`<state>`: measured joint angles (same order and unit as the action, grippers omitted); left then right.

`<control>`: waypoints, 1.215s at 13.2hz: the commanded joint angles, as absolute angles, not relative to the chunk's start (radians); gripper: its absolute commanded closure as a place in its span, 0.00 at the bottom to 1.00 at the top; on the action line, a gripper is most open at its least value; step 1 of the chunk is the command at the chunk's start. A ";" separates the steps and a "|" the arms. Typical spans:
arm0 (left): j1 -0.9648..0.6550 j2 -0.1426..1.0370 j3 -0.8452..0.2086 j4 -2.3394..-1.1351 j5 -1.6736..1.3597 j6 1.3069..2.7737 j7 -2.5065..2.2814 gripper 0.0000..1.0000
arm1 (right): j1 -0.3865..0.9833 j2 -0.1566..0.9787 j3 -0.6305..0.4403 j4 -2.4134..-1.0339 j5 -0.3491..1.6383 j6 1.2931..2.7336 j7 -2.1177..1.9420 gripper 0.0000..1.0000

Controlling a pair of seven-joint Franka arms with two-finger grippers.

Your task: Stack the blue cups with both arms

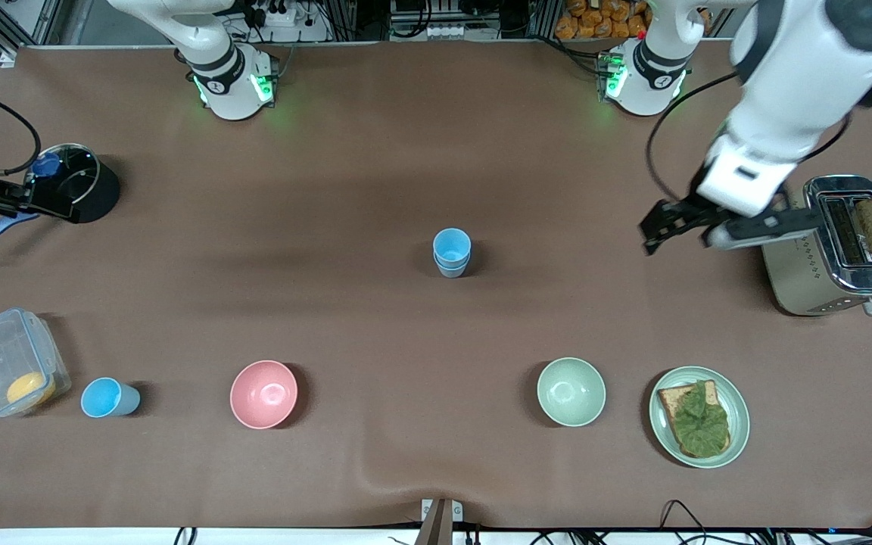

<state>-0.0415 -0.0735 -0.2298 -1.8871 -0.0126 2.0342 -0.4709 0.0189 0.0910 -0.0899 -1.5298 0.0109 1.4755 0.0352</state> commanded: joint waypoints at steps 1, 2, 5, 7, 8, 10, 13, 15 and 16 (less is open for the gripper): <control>-0.015 -0.159 -0.171 -1.890 0.014 1.913 -0.459 0.00 | 0.005 0.091 -0.077 -1.526 -0.006 1.468 0.049 0.00; -0.014 -0.167 -0.126 -1.867 0.014 1.848 -0.409 0.00 | 0.005 0.091 -0.077 -1.526 -0.006 1.468 0.049 0.00; -0.018 -0.204 0.032 -1.830 0.012 1.771 -0.166 0.00 | 0.005 0.091 -0.077 -1.528 -0.006 1.468 0.049 0.00; -0.021 -0.207 0.048 -1.775 0.015 1.672 -0.155 0.00 | 0.005 0.092 -0.077 -1.528 -0.006 1.468 0.049 0.00; -0.025 -0.207 0.040 -1.770 0.015 1.660 -0.153 0.00 | 0.003 0.091 -0.077 -1.528 -0.006 1.468 0.049 0.00; -0.032 -0.193 0.009 -1.770 0.015 1.660 -0.153 0.00 | 0.002 0.092 -0.077 -1.528 -0.006 1.468 0.049 0.00; -0.043 -0.189 -0.029 -1.757 0.014 1.660 -0.155 0.00 | -0.005 0.092 -0.077 -1.529 -0.006 1.468 0.049 0.00; -0.044 -0.126 -0.038 -1.688 0.014 1.660 -0.155 0.00 | -0.006 0.092 -0.077 -1.529 -0.005 1.468 0.049 0.00; -0.044 -0.103 -0.038 -1.666 0.014 1.660 -0.155 0.00 | -0.006 0.092 -0.077 -1.529 -0.005 1.468 0.049 0.00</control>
